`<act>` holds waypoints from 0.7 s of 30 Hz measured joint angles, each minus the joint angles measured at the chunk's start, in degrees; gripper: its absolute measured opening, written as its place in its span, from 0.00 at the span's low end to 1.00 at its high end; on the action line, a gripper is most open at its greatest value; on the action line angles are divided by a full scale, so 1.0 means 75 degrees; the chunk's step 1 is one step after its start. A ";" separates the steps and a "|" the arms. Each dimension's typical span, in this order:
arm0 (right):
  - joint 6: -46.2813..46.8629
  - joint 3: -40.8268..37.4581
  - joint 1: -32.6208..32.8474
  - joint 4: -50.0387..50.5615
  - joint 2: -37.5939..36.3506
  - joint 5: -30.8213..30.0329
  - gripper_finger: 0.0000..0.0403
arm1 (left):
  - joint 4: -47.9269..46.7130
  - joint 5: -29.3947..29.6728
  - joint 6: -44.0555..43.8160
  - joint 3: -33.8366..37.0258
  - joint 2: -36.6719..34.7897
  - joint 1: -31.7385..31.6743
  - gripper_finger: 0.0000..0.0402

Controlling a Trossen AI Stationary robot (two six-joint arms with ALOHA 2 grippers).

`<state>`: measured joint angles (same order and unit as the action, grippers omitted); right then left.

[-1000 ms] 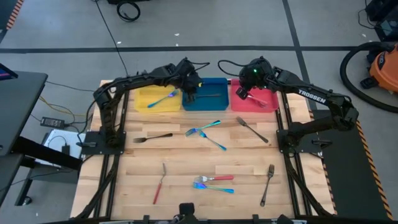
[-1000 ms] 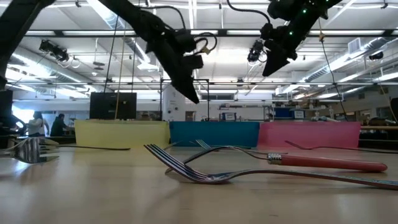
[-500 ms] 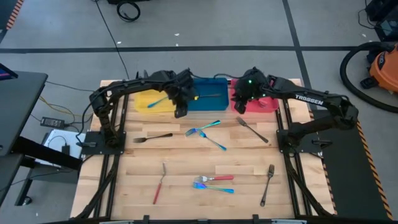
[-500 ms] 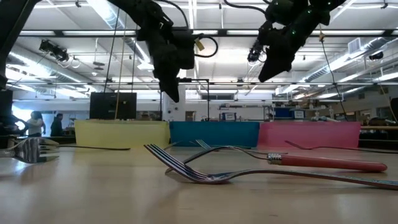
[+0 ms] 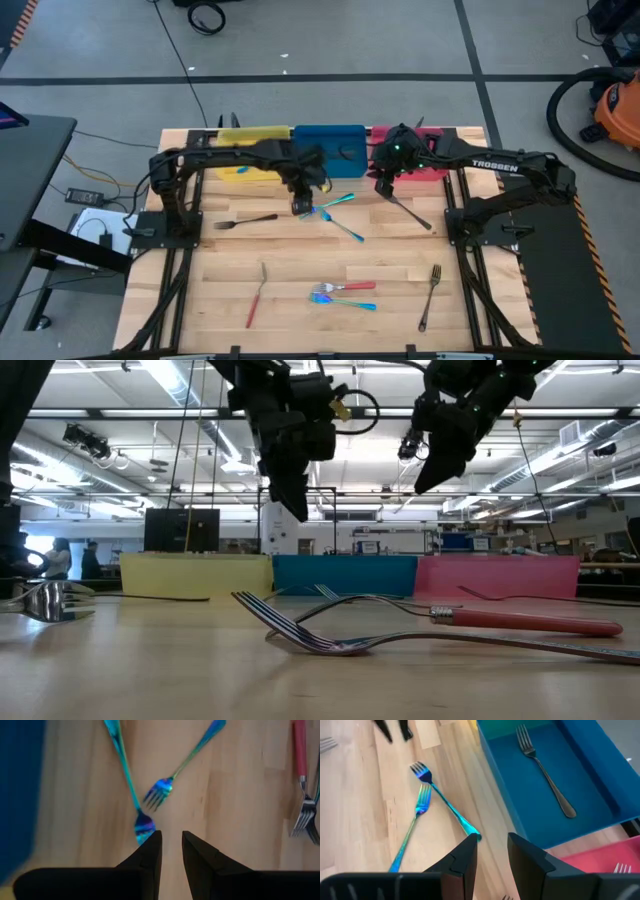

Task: Sort silverware by color (type)
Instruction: Put the iridescent fork into the yellow bin

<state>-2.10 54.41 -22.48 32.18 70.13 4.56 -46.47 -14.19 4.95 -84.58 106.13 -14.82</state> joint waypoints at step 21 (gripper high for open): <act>-0.0157 0.0000 0.0326 -0.0029 0.0000 -0.0056 0.29 | 0.2196 0.1956 -0.2116 0.1845 0.0020 0.0869 0.19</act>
<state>-3.28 54.41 -20.03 31.97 70.13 4.14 -30.00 0.48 -10.92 -70.74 106.28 -8.30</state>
